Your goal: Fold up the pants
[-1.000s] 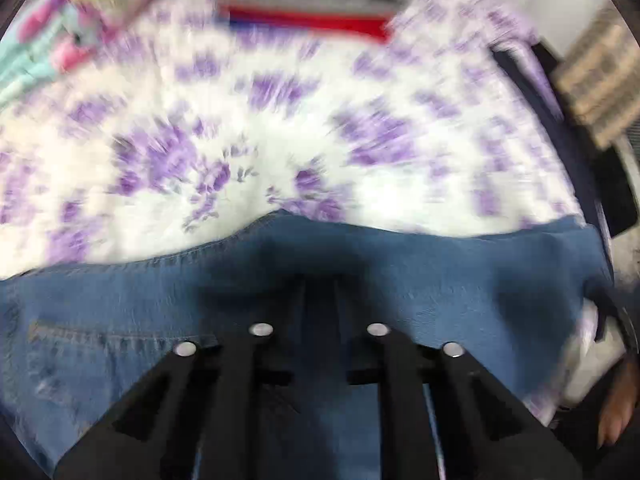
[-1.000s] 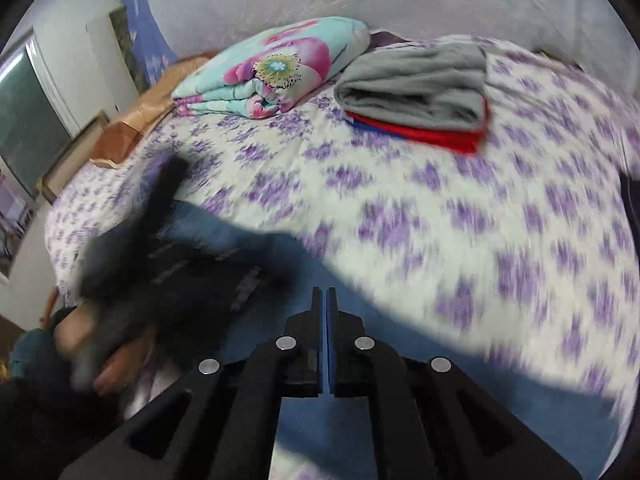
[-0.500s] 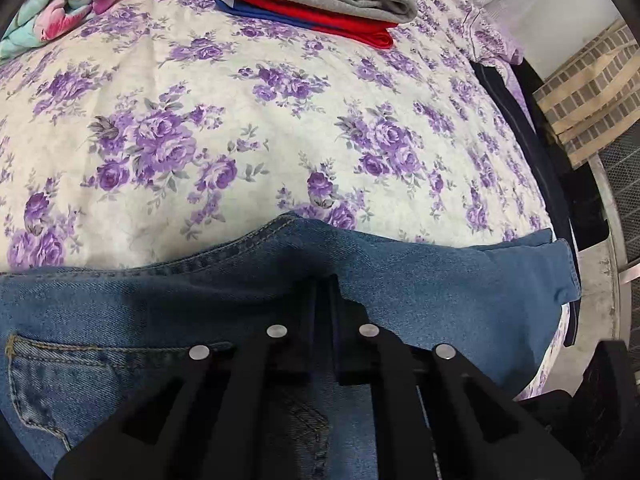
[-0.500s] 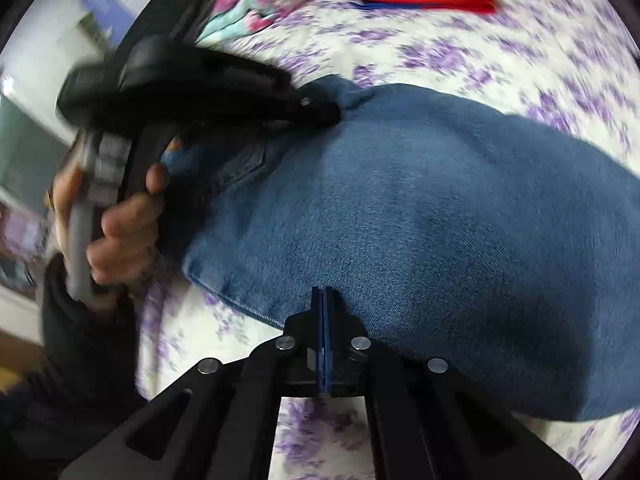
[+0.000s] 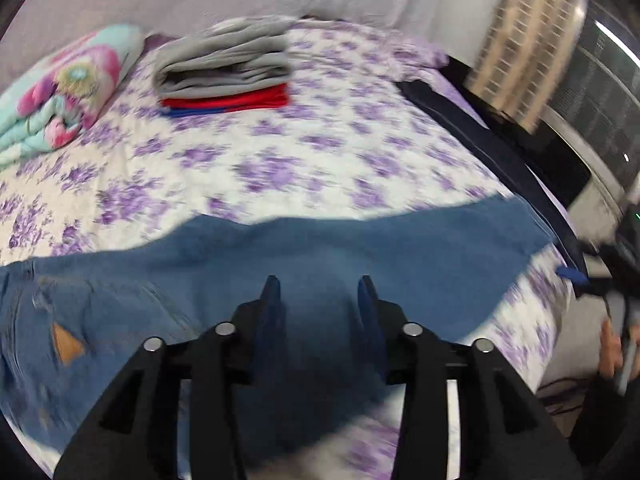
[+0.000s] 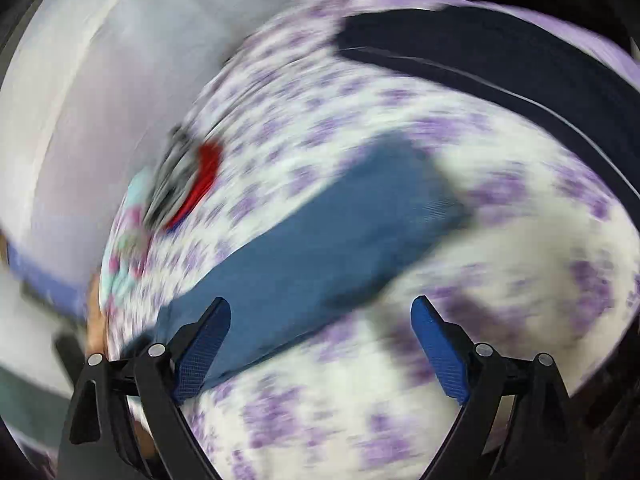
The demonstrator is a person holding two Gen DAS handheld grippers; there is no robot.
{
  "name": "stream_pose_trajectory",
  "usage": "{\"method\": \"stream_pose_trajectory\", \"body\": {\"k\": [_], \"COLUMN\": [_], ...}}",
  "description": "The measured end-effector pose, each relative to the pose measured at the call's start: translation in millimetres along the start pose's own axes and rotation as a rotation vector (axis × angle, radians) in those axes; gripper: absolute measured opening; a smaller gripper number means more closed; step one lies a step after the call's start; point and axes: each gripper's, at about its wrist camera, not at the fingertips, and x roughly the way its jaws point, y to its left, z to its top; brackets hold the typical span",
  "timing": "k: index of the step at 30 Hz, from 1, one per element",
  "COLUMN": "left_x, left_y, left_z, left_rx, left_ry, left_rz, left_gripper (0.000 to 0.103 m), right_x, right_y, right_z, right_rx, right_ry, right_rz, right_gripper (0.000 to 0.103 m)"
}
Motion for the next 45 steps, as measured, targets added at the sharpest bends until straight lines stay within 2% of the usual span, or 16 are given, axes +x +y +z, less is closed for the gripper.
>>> {"method": "stream_pose_trajectory", "body": {"k": [3, 7, 11, 12, 13, 14, 18, 23, 26, 30, 33, 36, 40, 45], "left_x": [12, 44, 48, 48, 49, 48, 41, 35, 63, 110, 131, 146, 150, 147], "left_y": [-27, -33, -31, -32, -33, -35, -48, -84, -115, -147, -157, -160, -168, -164], "left_z": [-14, -29, -32, -32, -31, -30, -21, 20, 47, 53, 47, 39, 37, 37], "left_rx": [0.029, 0.029, 0.009, 0.005, 0.003, 0.004, 0.009, 0.004, 0.012, 0.020, 0.029, 0.056, 0.099, 0.085], "left_ry": [0.064, 0.162, 0.160, 0.162, 0.167, 0.171, 0.172, 0.121, 0.146, 0.243, 0.273, 0.280, 0.247, 0.236], "left_rz": [-0.016, 0.031, 0.038, 0.042, 0.052, 0.062, 0.098, -0.006, -0.042, -0.111, -0.083, -0.019, 0.042, 0.032], "left_gripper": [0.040, 0.040, 0.040, 0.040, 0.040, 0.040, 0.039, 0.040, 0.040, 0.036, 0.032, 0.027, 0.027, 0.027], "right_x": [17, 50, 65, 68, 70, 74, 59, 72, 68, 62, 63, 64, 66, 65], "right_y": [-28, -40, -28, -25, -24, -23, 6, 14, 9, 3, 3, 2, -1, 1], "right_z": [13, 25, 40, 44, 48, 53, 69, 66, 63, 60, 58, 57, 56, 55], "right_rx": [0.079, 0.088, 0.012, -0.018, -0.044, -0.057, -0.241, -0.326, -0.310, -0.296, -0.301, -0.302, -0.281, -0.281], "right_ry": [0.039, 0.075, 0.060, 0.045, 0.045, 0.056, -0.004, 0.008, 0.004, 0.010, 0.016, 0.017, 0.017, 0.018], "right_rz": [0.085, 0.139, 0.152, 0.137, 0.118, 0.118, 0.071, -0.053, -0.049, -0.031, -0.037, -0.029, -0.027, -0.040], "right_gripper": [0.092, 0.092, 0.094, 0.065, 0.029, 0.014, 0.014, 0.014, 0.015, 0.016, 0.017, 0.018, 0.018, 0.018]}}
